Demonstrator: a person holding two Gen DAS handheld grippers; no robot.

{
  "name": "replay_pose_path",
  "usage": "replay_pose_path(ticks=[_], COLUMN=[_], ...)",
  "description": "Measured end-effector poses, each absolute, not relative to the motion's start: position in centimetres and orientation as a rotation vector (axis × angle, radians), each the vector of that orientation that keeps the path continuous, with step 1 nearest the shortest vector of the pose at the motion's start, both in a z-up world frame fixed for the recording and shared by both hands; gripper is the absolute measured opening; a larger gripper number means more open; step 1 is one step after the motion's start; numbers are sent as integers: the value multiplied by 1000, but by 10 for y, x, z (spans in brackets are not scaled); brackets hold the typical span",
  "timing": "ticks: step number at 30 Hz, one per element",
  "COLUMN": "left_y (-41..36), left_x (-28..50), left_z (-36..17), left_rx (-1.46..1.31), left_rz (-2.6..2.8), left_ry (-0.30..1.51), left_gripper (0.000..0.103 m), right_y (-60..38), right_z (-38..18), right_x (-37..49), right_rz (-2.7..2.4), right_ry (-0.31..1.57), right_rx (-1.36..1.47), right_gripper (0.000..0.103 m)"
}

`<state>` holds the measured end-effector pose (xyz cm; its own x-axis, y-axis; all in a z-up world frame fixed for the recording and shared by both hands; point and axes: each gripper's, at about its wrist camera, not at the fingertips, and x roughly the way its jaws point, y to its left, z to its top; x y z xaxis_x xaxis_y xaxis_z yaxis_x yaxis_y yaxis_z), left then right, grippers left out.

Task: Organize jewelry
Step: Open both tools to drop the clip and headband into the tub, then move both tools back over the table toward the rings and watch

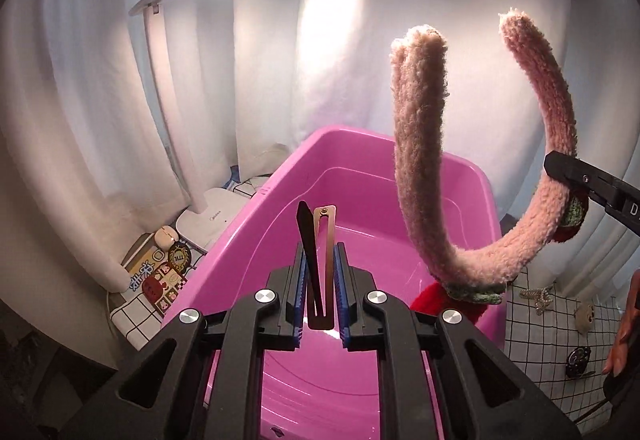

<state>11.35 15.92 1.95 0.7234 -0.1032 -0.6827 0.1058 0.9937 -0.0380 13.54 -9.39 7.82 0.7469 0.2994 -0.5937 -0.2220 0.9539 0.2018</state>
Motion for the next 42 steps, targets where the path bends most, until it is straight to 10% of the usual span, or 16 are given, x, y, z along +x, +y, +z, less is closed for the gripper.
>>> replay_pose_path(ticks=[3,6,42], left_y=[167,173,36], left_x=[125,127,-6], left_z=[0,-8,6], left_rx=[-1,-8,89], left_rz=[-102,-67,-405], left_ry=[828,853,670], left_gripper=[28,90,94], right_y=[-73,-57,-226], right_z=[60,48,16], right_x=[162,173,-75], right_rz=[304,283,-33], right_ry=[778,832,696], right_rx=[98,60,315], right_gripper=[20,55,71])
